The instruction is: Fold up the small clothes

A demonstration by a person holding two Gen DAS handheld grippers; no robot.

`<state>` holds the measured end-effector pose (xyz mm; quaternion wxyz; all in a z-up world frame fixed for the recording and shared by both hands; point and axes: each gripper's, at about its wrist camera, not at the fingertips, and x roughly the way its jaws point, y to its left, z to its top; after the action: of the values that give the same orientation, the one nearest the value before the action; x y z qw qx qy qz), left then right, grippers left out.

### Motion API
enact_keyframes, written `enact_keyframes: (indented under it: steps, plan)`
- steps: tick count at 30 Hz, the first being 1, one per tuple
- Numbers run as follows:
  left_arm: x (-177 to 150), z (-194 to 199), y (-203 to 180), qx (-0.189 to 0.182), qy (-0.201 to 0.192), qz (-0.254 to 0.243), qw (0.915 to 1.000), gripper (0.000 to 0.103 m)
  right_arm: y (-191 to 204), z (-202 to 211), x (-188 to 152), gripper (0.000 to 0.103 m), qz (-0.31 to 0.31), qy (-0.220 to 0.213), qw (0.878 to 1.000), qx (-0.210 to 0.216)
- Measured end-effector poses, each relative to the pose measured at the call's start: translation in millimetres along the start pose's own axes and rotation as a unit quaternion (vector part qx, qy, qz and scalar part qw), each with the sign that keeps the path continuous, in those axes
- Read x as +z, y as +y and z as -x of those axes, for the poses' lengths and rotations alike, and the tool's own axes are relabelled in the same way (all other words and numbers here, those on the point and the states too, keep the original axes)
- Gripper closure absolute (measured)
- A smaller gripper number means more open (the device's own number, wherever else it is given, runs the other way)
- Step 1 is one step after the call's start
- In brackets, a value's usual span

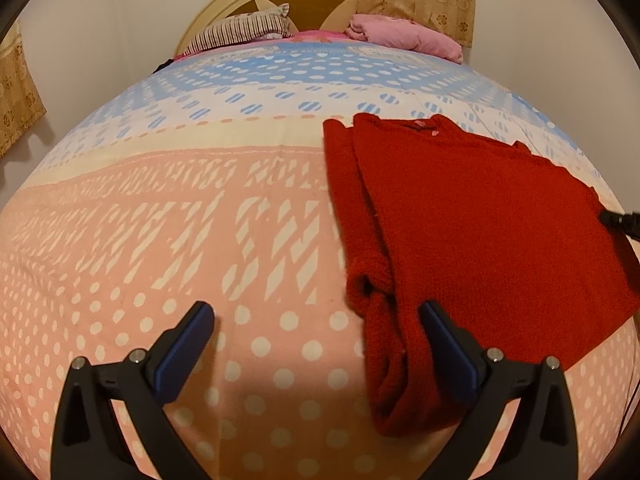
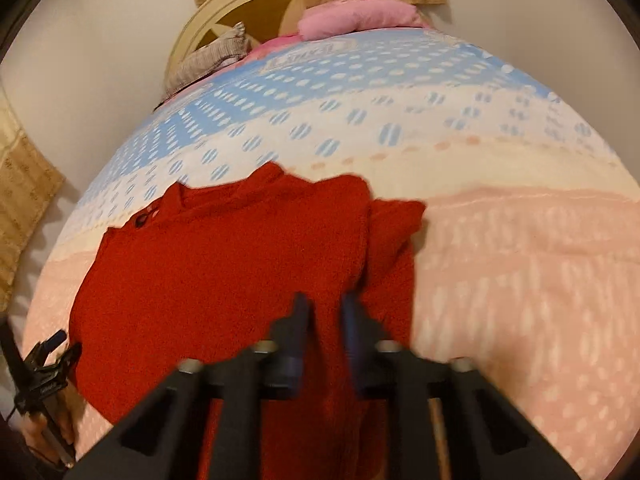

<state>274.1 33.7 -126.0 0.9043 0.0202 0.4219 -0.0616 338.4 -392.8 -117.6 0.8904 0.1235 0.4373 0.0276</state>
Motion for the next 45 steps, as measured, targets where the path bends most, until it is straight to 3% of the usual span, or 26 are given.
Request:
enact_keyframes:
  steps: [6, 9, 12, 16, 21, 22, 25, 32, 36, 39, 41, 43, 45]
  plan:
    - [-3.1, 0.3, -2.6, 0.019, 0.007, -0.003, 0.9998, 0.0, 12.7, 4.1, -13.3, 0.09, 0.064, -0.007, 0.996, -0.058]
    - [-6.5, 2.8, -0.6, 0.02, 0.006, 0.002, 0.9998, 0.0, 31.4, 21.0, -8.7, 0.077, 0.079, -0.03, 0.994, -0.072]
    - [-6.6, 0.4, 4.1, 0.007, 0.015, 0.011, 0.9998, 0.0, 70.1, 30.6, -7.3, 0.07, 0.117, -0.041, 0.992, -0.037]
    - [-8.6, 0.0, 5.0, 0.001, 0.023, 0.012, 0.9997, 0.0, 121.1, 17.7, -9.8, 0.07, 0.149, -0.013, 0.988, 0.036]
    - [-14.1, 4.7, 5.9, 0.0, 0.024, 0.012, 0.9996, 0.0, 168.8, -16.3, -38.0, 0.07, 0.178, 0.036, 0.981, 0.075]
    - [-15.7, 5.5, 6.3, 0.0, 0.026, 0.011, 0.9996, 0.0, 172.8, -24.4, -49.6, 0.069, 0.178, 0.051, 0.98, 0.077]
    - [-20.0, 9.4, 8.6, -0.004, 0.028, 0.011, 0.9995, 0.0, 178.9, -15.0, -71.7, 0.067, 0.208, 0.018, 0.977, 0.052]
    - [-26.4, 16.0, 10.2, -0.004, 0.028, 0.005, 0.9996, 0.0, 182.8, 0.2, -96.6, 0.065, 0.237, 0.029, 0.97, 0.042]
    - [-30.8, 22.7, 10.3, -0.004, 0.024, 0.004, 0.9997, 0.0, 186.3, 2.0, -100.2, 0.065, 0.251, 0.028, 0.967, 0.037]
    - [-30.8, 30.7, 19.5, -0.031, 0.02, 0.013, 0.9992, 0.0, 188.7, 16.1, -97.0, 0.065, 0.246, -0.001, 0.969, 0.038]
    - [-28.7, 37.4, 33.6, -0.051, 0.019, 0.037, 0.9978, 0.0, 194.1, 28.5, -99.0, 0.06, 0.247, -0.024, 0.967, 0.051]
    - [-20.2, 46.3, 50.8, -0.059, -0.002, 0.062, 0.9963, 0.0, 209.2, 37.3, -106.5, 0.042, 0.278, -0.049, 0.958, 0.057]
    - [-7.8, 48.6, 62.3, -0.065, -0.014, 0.073, 0.9951, 0.0, 227.2, 41.7, -116.4, 0.04, 0.313, -0.063, 0.945, 0.072]
